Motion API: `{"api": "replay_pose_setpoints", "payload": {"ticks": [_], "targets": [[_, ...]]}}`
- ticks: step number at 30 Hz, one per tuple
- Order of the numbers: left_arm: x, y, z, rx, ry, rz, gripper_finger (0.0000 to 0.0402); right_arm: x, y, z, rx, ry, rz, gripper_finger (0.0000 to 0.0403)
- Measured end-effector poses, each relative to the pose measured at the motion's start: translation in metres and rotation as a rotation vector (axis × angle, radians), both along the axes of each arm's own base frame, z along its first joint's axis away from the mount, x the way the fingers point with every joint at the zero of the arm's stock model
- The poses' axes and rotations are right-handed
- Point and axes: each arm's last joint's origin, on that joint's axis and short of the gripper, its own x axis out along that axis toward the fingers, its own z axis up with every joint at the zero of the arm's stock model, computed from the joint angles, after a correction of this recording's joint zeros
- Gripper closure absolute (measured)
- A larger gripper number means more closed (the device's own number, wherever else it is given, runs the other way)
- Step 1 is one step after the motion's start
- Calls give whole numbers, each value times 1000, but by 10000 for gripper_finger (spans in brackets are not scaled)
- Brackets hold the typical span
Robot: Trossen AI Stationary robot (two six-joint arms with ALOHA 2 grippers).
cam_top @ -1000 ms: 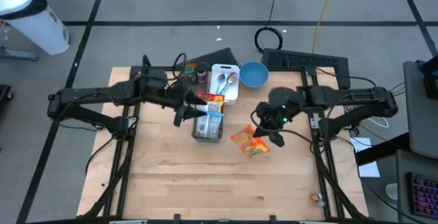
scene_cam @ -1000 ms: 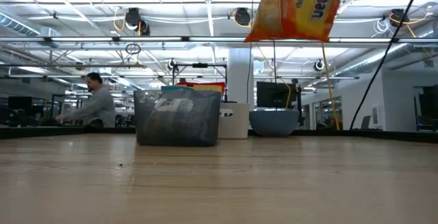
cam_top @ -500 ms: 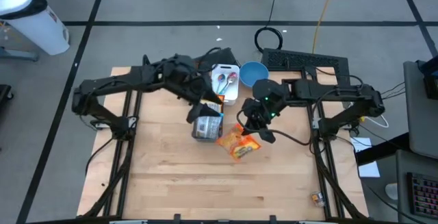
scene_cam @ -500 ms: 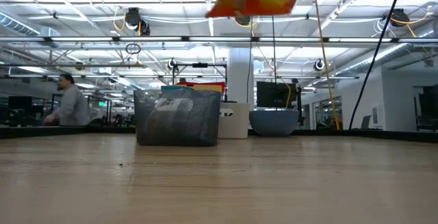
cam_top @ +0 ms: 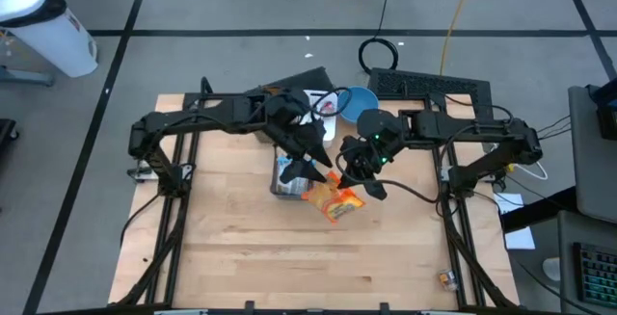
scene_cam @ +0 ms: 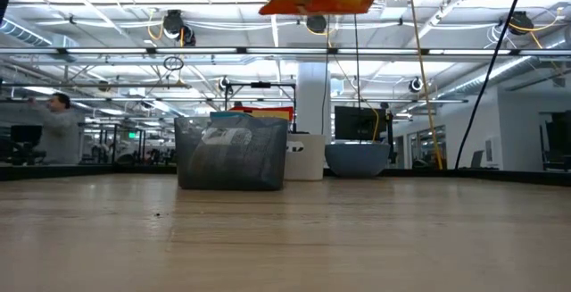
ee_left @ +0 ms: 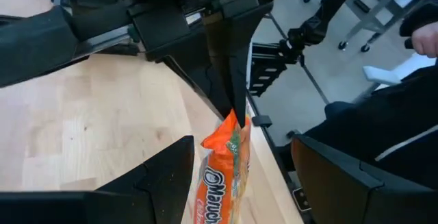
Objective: Pick & Place Food Item
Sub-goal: Put the orange noodle pack into the bottom black bin
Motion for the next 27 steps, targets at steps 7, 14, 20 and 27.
{"api": "replay_pose_setpoints", "payload": {"ticks": [7, 14, 20, 27], "targets": [[1, -1, 2, 5, -21, 1, 147, 2, -1, 3, -13, -49, 7, 403], [1, -1, 2, 12, -21, 11, 147, 4, -1, 5, -29, -83, 17, 403], [1, -1, 2, 4, -18, 6, 157, 5, -1, 8, -35, -123, 21, 403], [1, -1, 2, -4, -8, 9, 225, 6, -1, 8, -36, -125, 20, 403]]}}
